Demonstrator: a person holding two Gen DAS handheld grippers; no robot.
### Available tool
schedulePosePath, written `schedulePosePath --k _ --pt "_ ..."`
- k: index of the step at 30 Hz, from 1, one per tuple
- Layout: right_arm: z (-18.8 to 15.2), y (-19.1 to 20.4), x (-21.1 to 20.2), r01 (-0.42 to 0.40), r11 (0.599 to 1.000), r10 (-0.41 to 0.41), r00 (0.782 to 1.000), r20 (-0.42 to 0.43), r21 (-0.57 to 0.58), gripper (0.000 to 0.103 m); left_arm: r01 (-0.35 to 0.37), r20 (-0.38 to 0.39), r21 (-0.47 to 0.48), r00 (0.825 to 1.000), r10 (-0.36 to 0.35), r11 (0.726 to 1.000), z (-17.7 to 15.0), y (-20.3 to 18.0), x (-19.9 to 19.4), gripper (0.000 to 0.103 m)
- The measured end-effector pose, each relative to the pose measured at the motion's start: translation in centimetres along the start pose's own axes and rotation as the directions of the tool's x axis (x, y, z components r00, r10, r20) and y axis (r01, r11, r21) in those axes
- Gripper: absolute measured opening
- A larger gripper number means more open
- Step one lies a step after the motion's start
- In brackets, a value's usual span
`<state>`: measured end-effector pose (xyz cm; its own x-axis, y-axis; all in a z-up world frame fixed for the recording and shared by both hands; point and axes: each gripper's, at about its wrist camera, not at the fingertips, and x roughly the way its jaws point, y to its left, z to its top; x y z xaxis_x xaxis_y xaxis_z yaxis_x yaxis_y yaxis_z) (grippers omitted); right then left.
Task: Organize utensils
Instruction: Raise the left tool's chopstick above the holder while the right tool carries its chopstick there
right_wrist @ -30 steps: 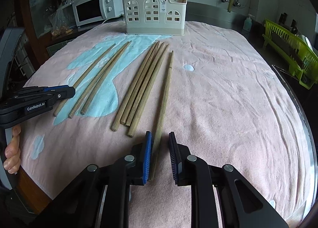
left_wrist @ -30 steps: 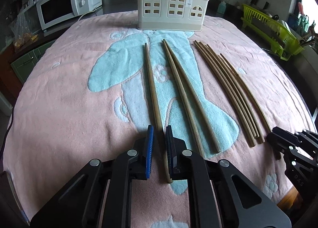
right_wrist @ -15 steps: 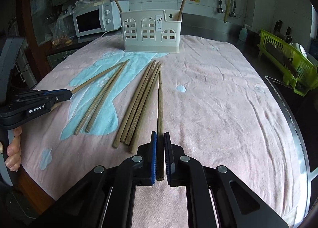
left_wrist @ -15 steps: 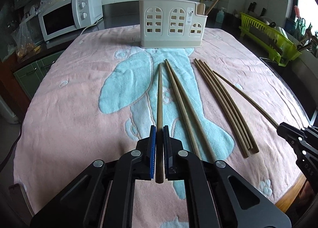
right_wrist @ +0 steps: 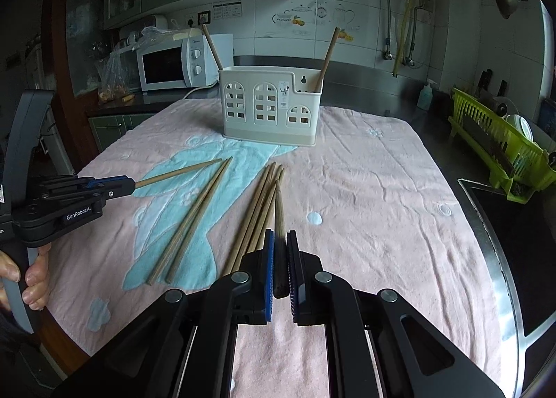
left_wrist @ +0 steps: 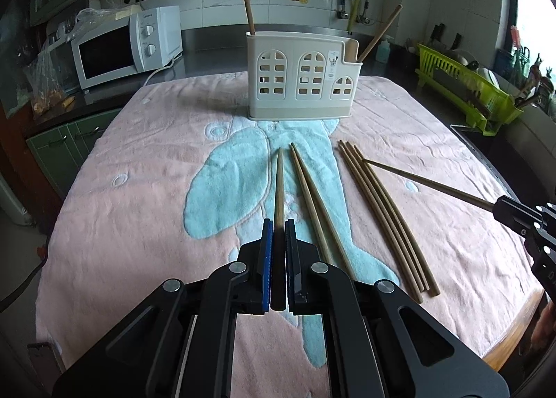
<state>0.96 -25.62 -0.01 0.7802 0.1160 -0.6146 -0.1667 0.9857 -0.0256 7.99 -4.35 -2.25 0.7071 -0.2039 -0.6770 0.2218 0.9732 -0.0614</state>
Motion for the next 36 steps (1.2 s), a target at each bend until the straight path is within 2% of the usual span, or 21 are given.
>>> schedulePosePath --k 13,20,31,36 --pt "4.4 -1.1 -2.0 -0.037 0.999 0.037 0.995 0.097 0.007 0.007 0.032 0.086 -0.022 0.996 -0.03 0.999 2.4 1.7 -2.1 0.005" --pt "7.6 -2.0 -1.9 -0.071 0.997 0.07 0.99 0.126 0.005 0.007 0.04 0.13 0.004 0.991 -0.04 0.999 5.1 1.6 -2.7 0.005" --pt "16.6 -4.1 -1.6 -0.118 0.992 0.123 0.981 0.15 -0.045 0.007 0.056 0.19 0.051 0.98 -0.065 0.997 12.3 1.4 -2.9 0.005" --pt "20.8 -4.8 -1.3 -0.116 0.99 0.127 0.981 0.15 -0.078 0.007 0.066 0.258 0.073 0.962 -0.083 0.995 17.2 0.9 -4.1 0.005"
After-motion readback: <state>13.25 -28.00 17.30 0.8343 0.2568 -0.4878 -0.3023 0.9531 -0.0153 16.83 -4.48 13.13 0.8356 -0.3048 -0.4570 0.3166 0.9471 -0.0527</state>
